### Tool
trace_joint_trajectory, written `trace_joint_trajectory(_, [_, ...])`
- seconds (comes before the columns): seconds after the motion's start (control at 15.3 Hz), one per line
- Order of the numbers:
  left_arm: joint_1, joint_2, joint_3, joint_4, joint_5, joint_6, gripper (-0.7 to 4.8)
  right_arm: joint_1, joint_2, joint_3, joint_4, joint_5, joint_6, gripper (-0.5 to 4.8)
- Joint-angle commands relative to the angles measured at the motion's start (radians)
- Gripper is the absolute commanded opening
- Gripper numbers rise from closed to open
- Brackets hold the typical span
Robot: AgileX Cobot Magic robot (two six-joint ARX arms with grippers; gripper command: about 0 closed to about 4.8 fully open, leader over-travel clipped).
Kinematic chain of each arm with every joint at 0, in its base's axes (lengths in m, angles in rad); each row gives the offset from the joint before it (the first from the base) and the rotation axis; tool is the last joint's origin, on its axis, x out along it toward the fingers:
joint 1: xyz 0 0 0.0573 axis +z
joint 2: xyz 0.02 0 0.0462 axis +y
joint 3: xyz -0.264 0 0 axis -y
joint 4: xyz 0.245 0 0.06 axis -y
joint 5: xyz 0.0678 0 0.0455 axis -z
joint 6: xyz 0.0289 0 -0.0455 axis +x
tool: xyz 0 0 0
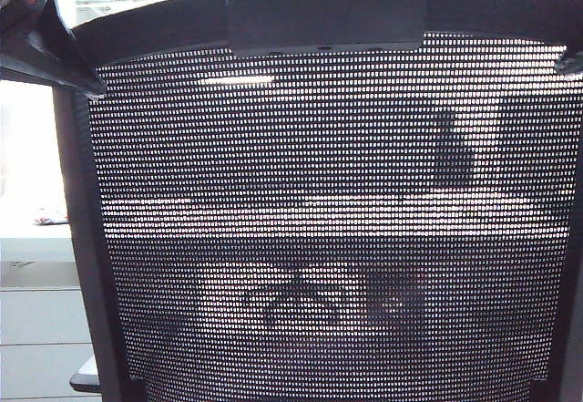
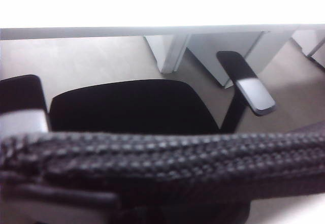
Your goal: Push the black chair under the table.
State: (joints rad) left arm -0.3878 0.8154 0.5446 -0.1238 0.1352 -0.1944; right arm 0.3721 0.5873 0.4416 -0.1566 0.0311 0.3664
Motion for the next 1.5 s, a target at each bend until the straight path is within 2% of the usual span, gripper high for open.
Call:
trace_joint_trajectory(0.07, [0.003,0.000,0.002,0.021,-0.028,0.007,-0.06,-0.028,0.002,0.006,0.074,0.014,-0.005,-0.06])
trace_joint_trajectory(0.52, [0.003,0.037,0.002,0.105,-0.031,0.002,-0.06,-0.058,0.025,0.008,0.123,-0.015,-0.004,-0.06])
trace_joint_trajectory(0.79, [0.003,0.125,0.003,0.213,-0.040,-0.004,-0.06,-0.059,0.089,0.008,0.172,-0.008,-0.009,-0.06])
trace_joint_trajectory(1.11, [0.004,0.242,0.004,0.354,-0.071,-0.004,-0.06,-0.064,0.214,0.011,0.314,-0.011,-0.008,-0.06])
trace_joint_trajectory(1.31, [0.004,0.288,0.005,0.401,-0.095,-0.004,-0.06,-0.103,0.274,0.013,0.382,-0.035,-0.004,-0.06])
trace_joint_trajectory(1.5, [0.010,0.338,0.005,0.506,-0.117,-0.004,-0.06,-0.167,0.340,0.013,0.464,-0.078,0.000,-0.06])
